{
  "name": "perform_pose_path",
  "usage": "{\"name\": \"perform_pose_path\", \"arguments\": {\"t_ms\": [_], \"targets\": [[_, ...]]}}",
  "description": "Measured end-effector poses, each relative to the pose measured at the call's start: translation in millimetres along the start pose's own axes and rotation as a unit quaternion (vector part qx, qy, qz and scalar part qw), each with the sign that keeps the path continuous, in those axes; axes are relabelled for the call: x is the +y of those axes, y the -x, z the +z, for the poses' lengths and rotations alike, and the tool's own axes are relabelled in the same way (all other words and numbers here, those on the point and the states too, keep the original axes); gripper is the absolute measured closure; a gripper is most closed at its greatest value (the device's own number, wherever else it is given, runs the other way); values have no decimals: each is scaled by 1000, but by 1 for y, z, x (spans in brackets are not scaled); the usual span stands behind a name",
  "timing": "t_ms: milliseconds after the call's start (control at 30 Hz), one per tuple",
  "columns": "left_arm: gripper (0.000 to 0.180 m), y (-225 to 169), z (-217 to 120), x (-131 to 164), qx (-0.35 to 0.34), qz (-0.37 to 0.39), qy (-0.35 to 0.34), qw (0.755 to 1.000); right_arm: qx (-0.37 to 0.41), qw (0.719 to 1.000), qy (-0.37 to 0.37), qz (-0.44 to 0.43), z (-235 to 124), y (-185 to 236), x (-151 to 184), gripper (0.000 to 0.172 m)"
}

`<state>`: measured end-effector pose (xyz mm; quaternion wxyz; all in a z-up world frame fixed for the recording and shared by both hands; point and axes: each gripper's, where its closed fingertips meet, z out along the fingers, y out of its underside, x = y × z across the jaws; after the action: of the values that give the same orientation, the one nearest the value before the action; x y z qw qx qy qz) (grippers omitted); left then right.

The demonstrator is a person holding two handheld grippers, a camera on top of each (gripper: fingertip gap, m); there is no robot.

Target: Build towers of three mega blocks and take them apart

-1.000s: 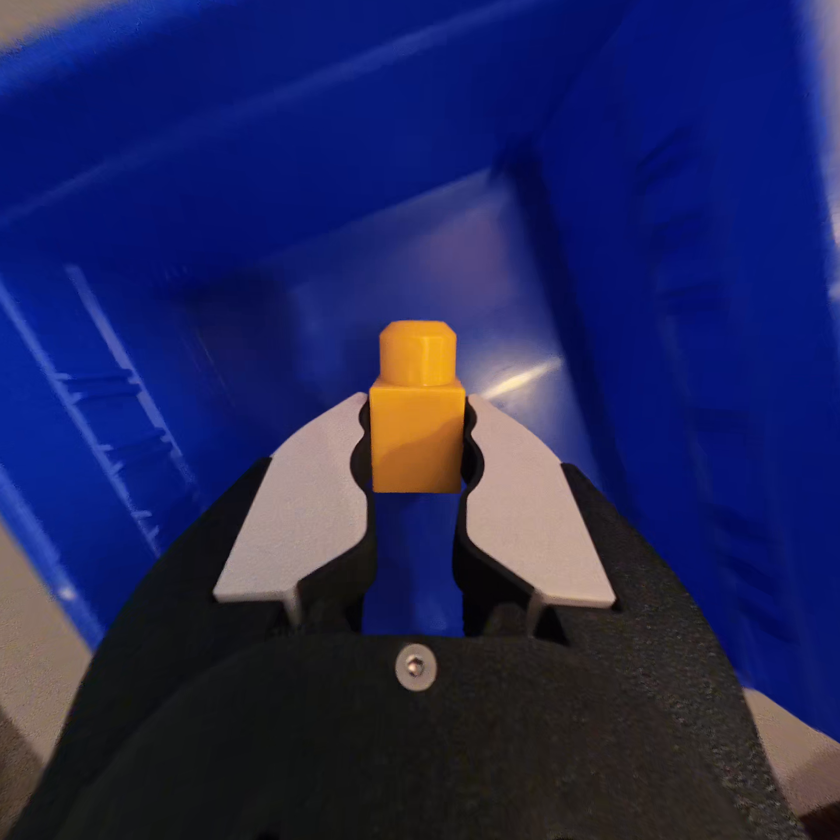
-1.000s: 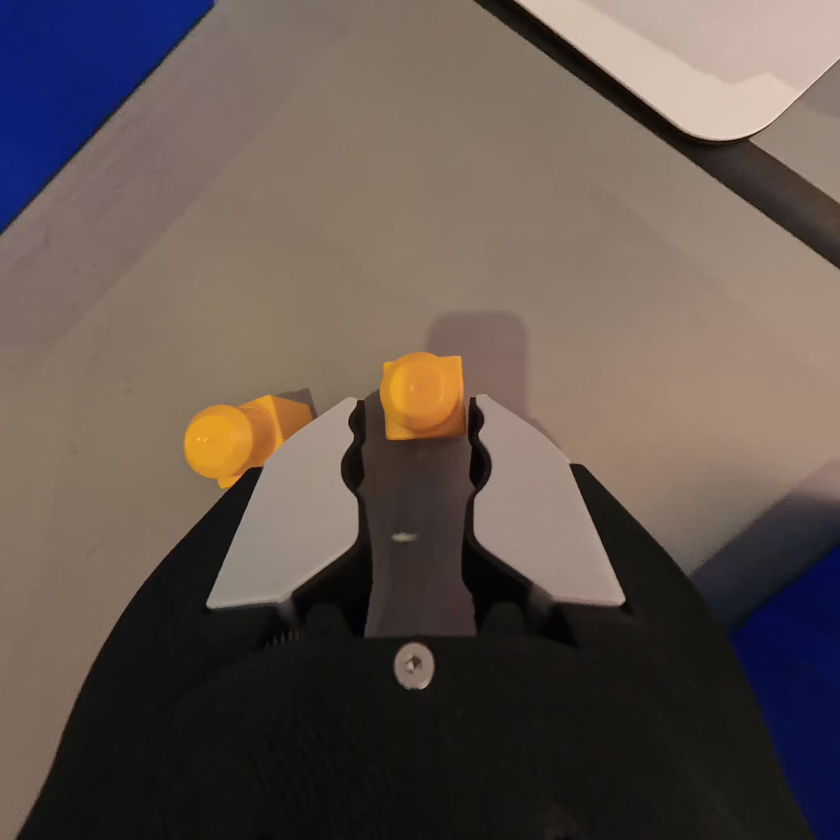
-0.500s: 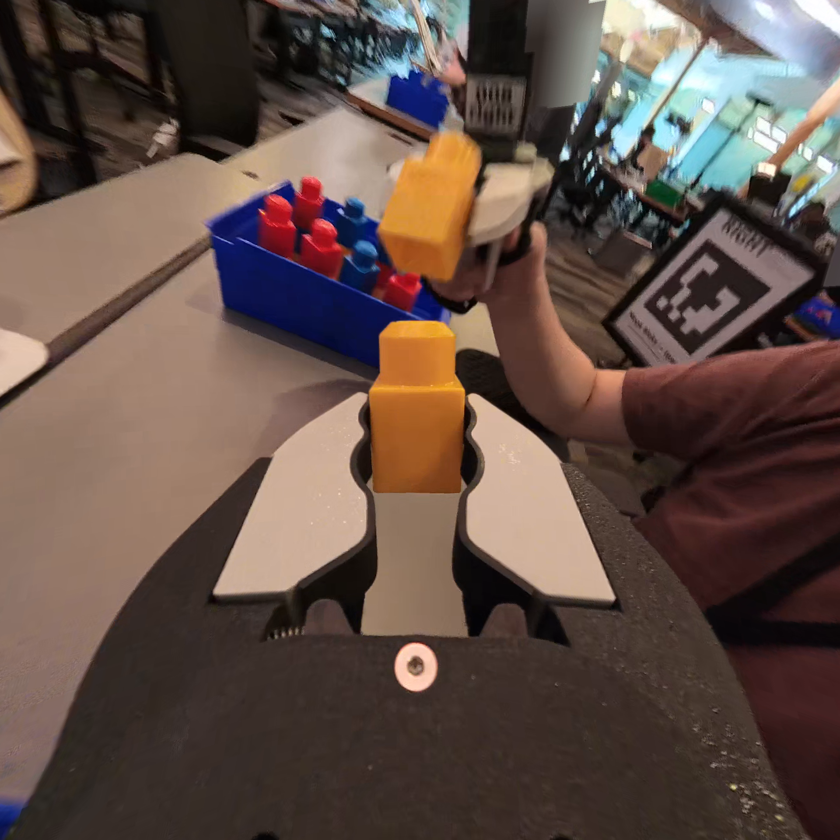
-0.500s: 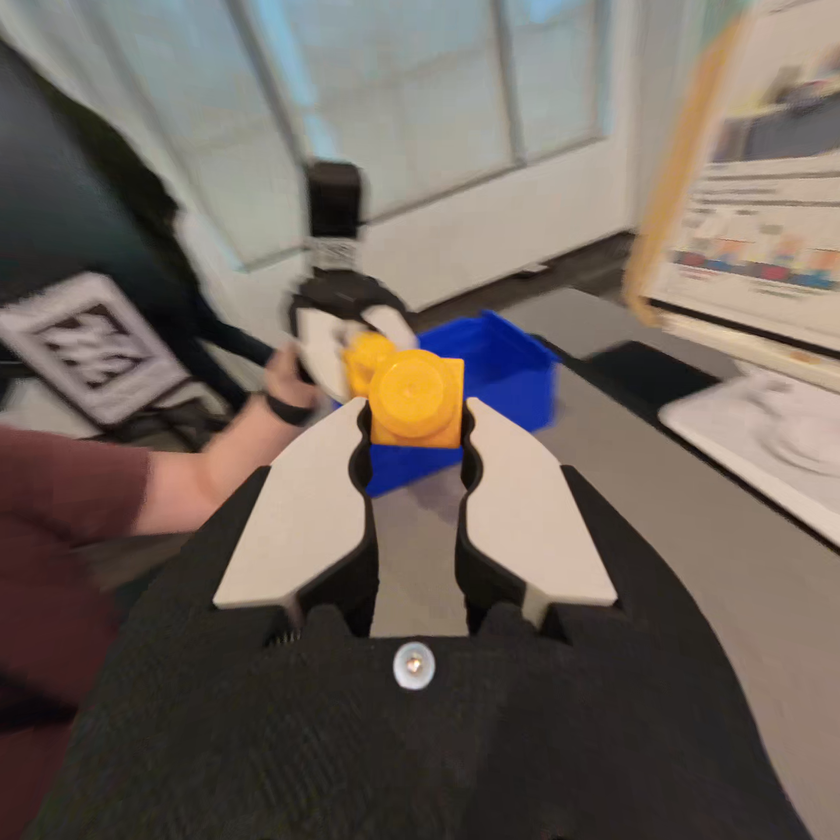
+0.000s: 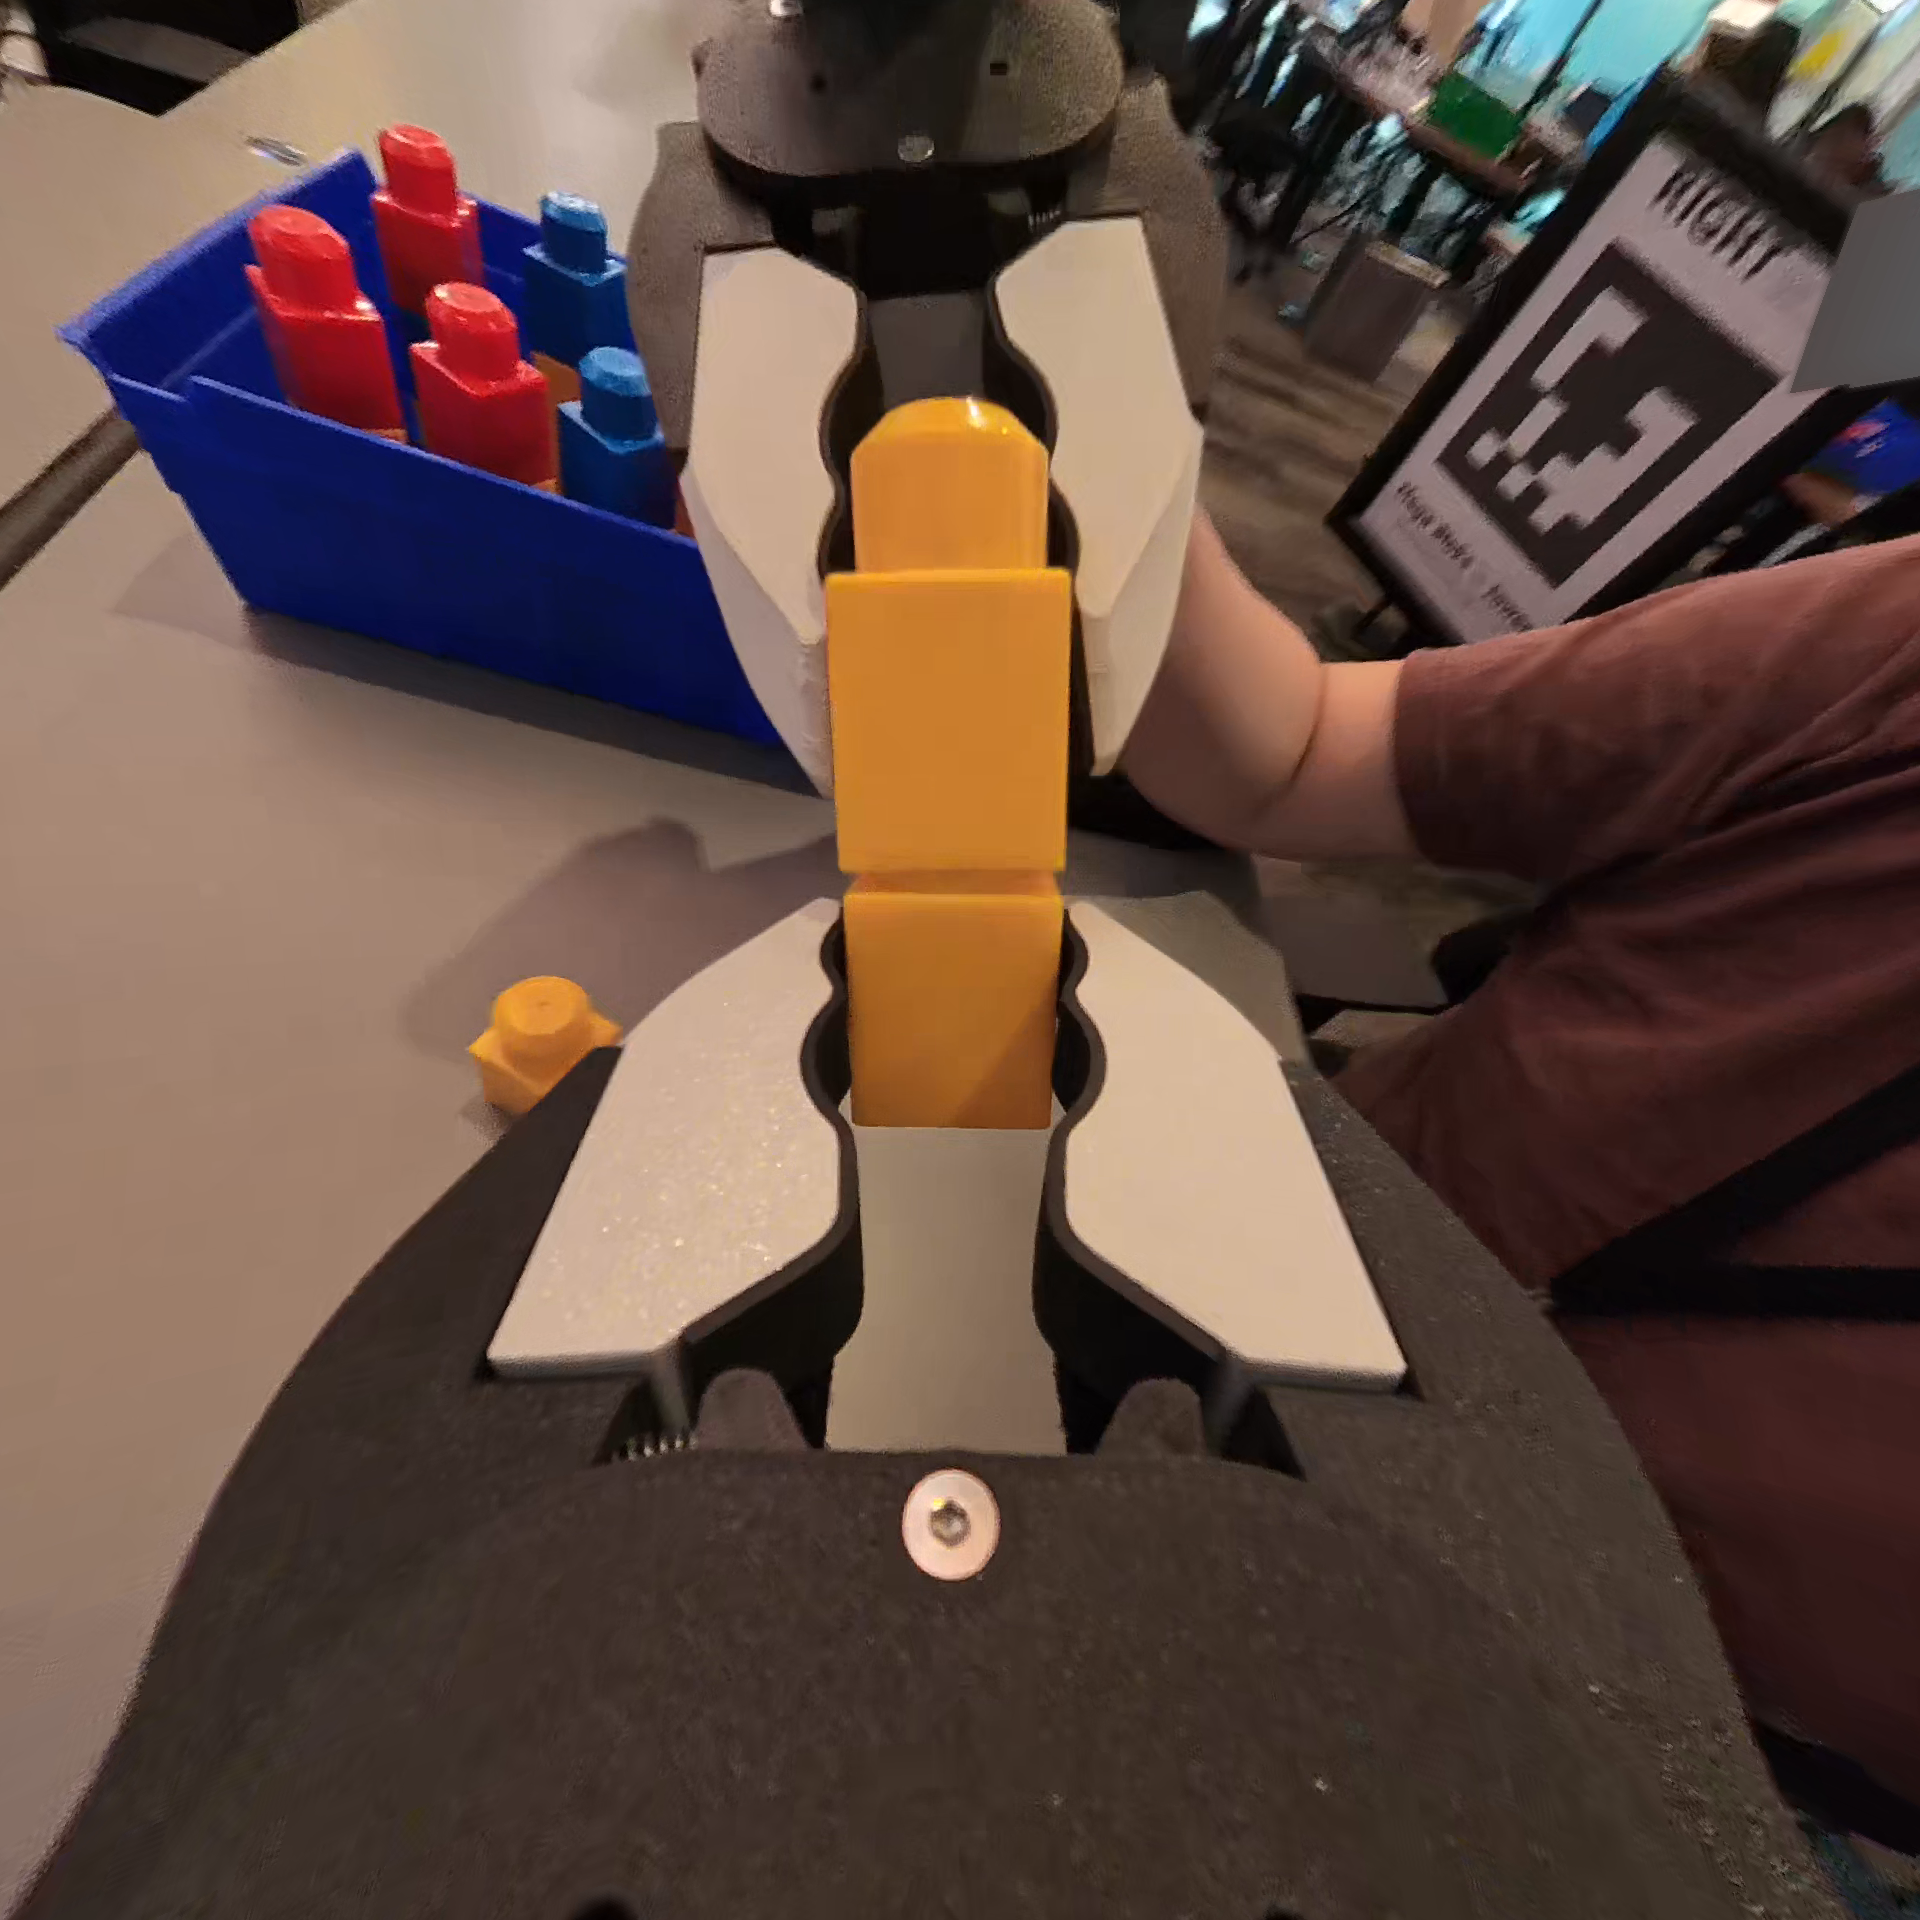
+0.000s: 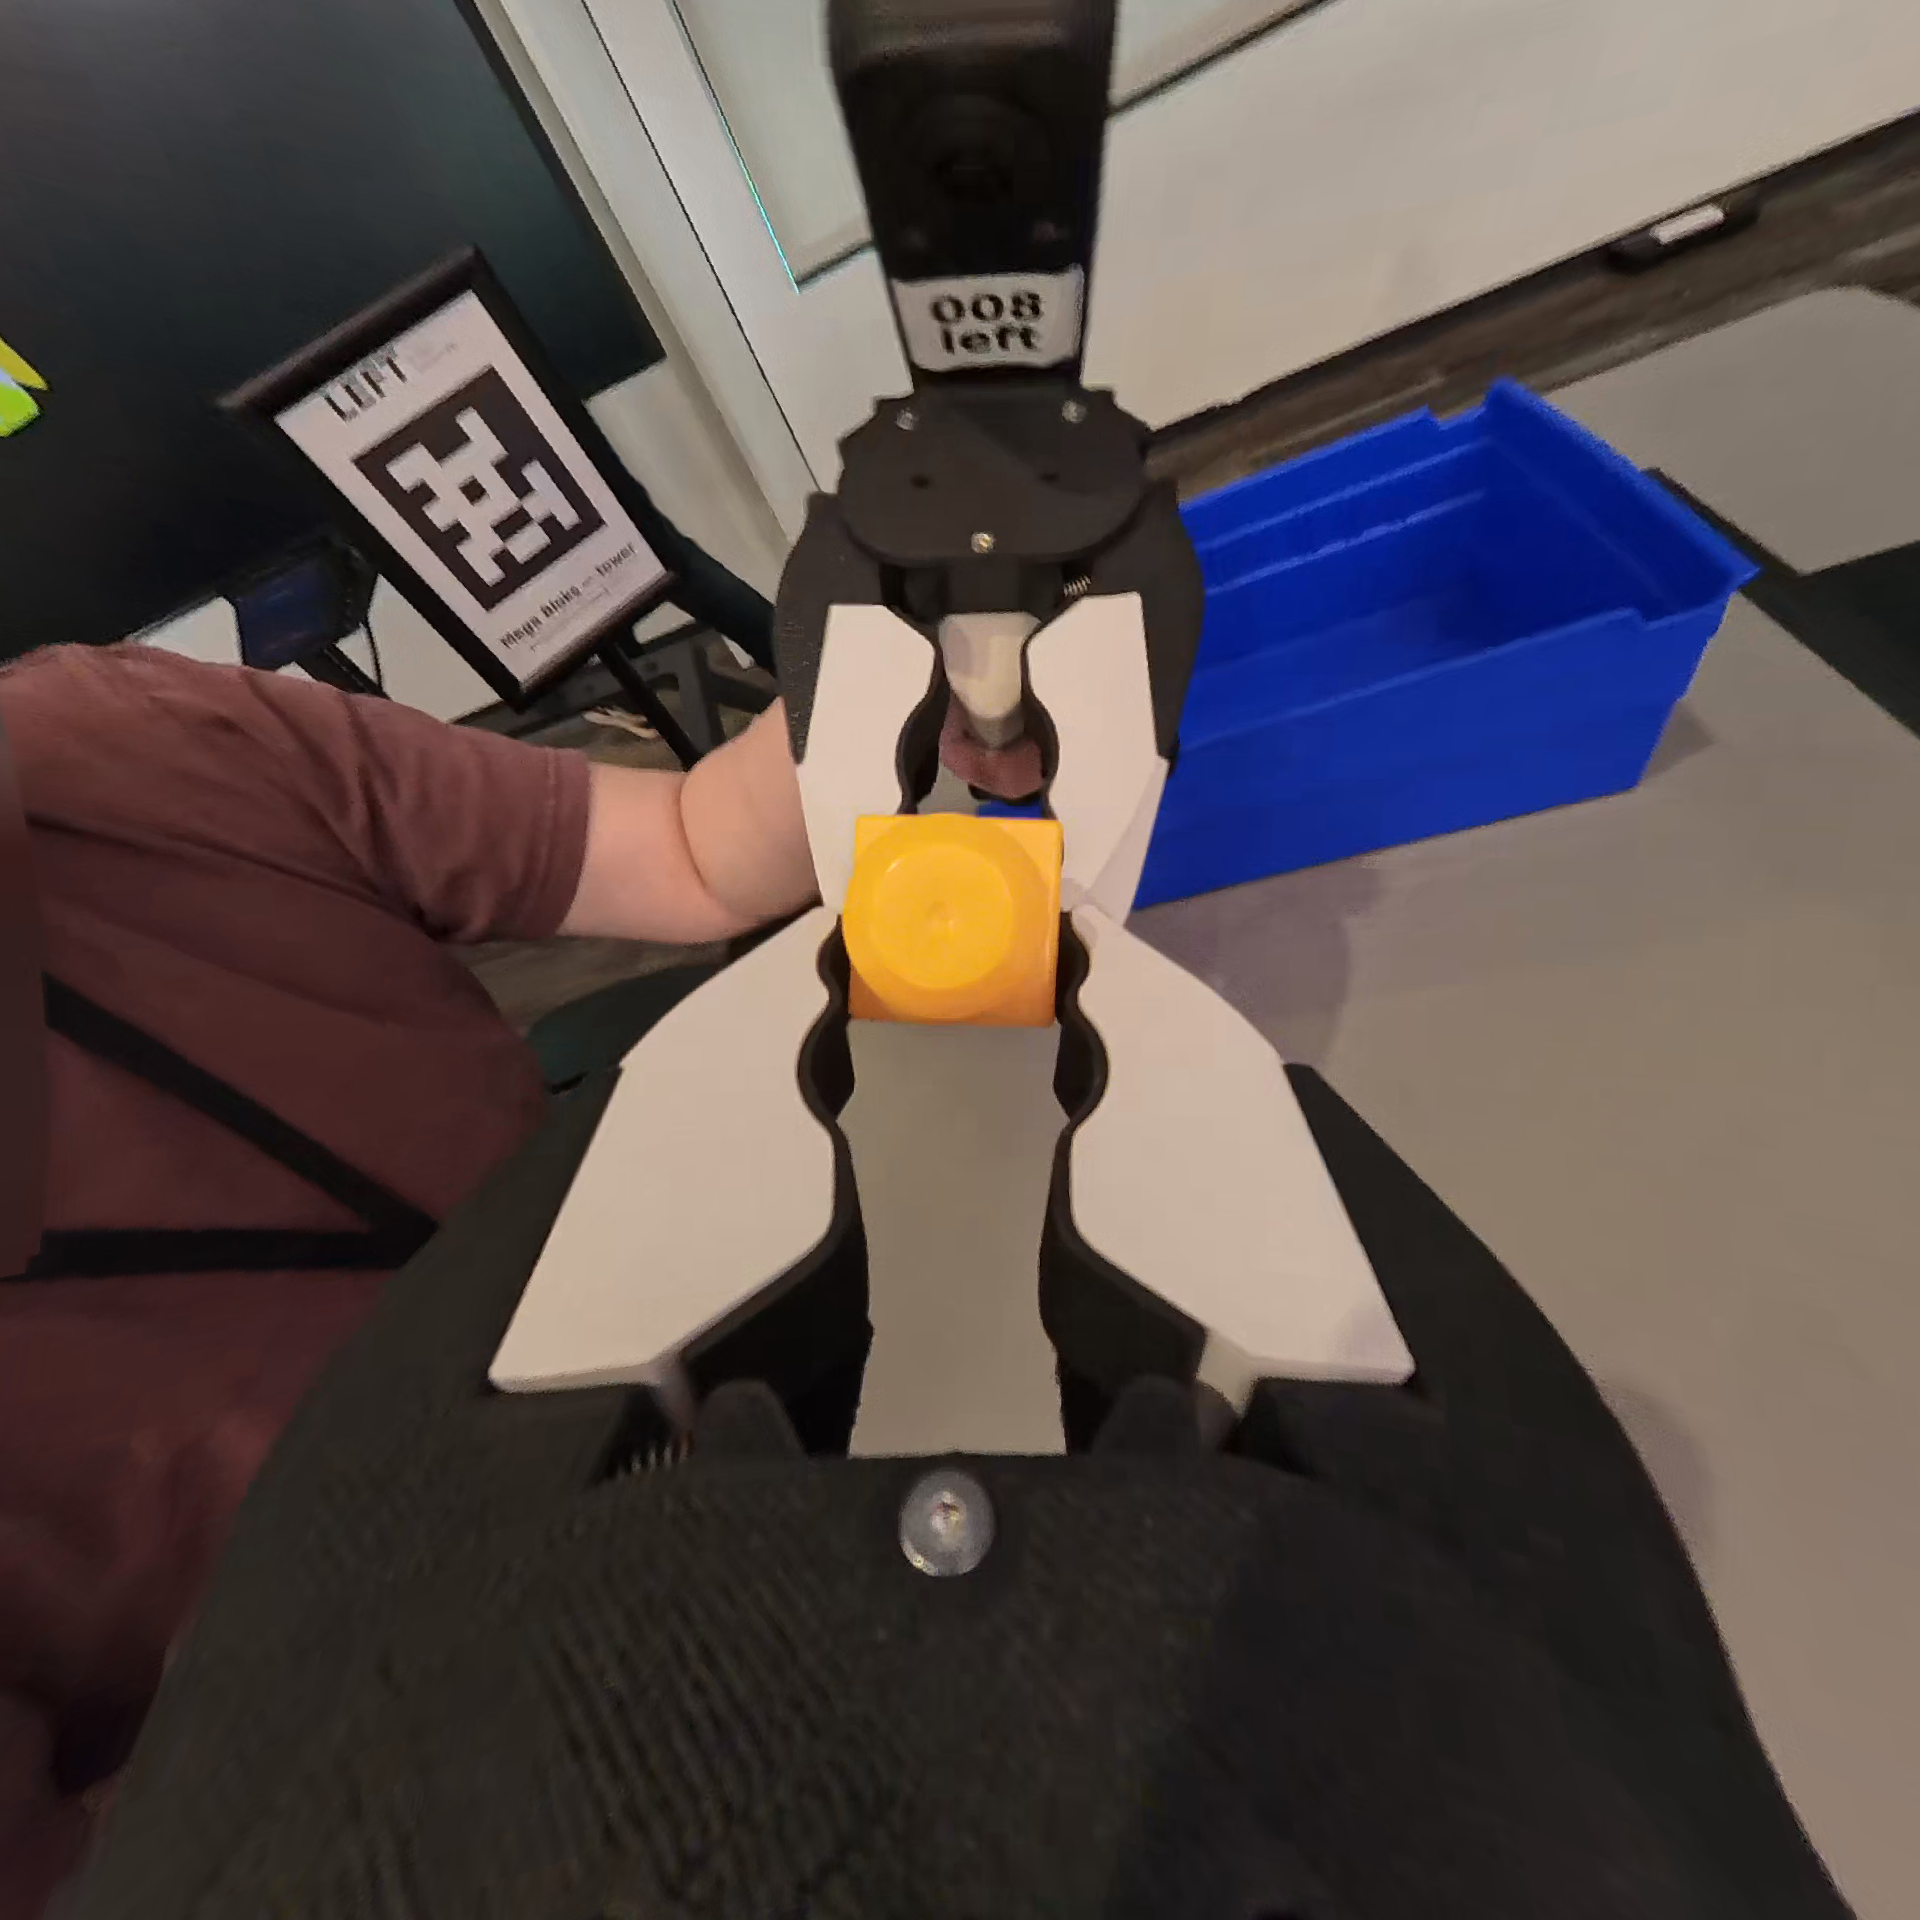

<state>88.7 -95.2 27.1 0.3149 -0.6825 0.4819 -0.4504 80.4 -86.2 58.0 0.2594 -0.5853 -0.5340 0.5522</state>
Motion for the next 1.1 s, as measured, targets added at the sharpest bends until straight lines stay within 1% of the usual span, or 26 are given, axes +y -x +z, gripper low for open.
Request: {"name": "perform_pose_path", "arguments": {"t_ms": [33, 100, 167, 233, 267, 367, 400, 467, 500, 533, 600, 667, 733, 767, 800, 833, 933, 1033, 1100], "targets": [[145, 1, 2, 3, -10, 10, 12, 1000, -2, 1000, 8, 1, 1, 1, 3, 135], [145, -2, 3, 7, -10, 18, 30, 999, -16, 1000, 23, 8, 3, 3, 8, 135], [145, -1, 4, 12, -12, 16, 45, 999, -14, 999, 32, 12, 5, 1, 11, 135], [145, 3, 4, 14, -16, 7, 43, 999, -4, 1000, 25, 11, 7, -4, 10, 135], [145, 6, 2, 12, -15, -2, 32, 999, 2, 1000, 10, 7, 7, -7, 6, 135], [145, 7, -8, -10, 9, -52, -42, 998, 10, 996, -87, -4, 5, -13, -21, 134], [145, 9, -10, -12, 7, -67, -48, 997, 19, 995, -103, 3, 5, -16, -25, 134], [145, 17, -14, -16, -18, -69, -70, 995, 35, 991, -126, 12, 7, -22, -30, 128], [145, 16, -15, -17, -13, -69, -77, 995, 38, 989, -141, 16, 9, -23, -32, 129], [145, 16, -15, -18, -13, -73, -78, 994, 35, 987, -154, 24, 10, -24, -34, 134], [145, 17, -16, -21, -19, -73, -89, 993, 31, 985, -165, 31, 8, -24, -37, 135], [142, 22, -16, -15, -31, -84, -69, 994, 43, 985, -168, 23, 3, -26, -38, 135], [130, 22, -12, -9, -25, -93, -56, 994, 37, 984, -172, 19, 0, -23, -40, 136], [134, 20, -11, -13, -11, -95, -70, 993, 39, 986, -164, 16, 0, -23, -38, 135], [142, 17, -10, -18, 5, -96, -85, 992, 41, 986, -159, 12, 1, -24, -36, 136], [144, 17, -9, -18, 6, -95, -87, 992, 40, 986, -159, 10, 2, -23, -36, 135], [145, 15, -7, -13, 0, -79, -65, 995, 28, 990, -135, 4, 3, -22, -30, 136], [145, 7, -4, -8, 16, -71, -41, 996, 15, 994, -108, -15, 6, -14, -24, 135], [145, 3, -3, -7, 26, -66, -35, 997, 8, 994, -103, -19, 8, -10, -23, 135]]}}
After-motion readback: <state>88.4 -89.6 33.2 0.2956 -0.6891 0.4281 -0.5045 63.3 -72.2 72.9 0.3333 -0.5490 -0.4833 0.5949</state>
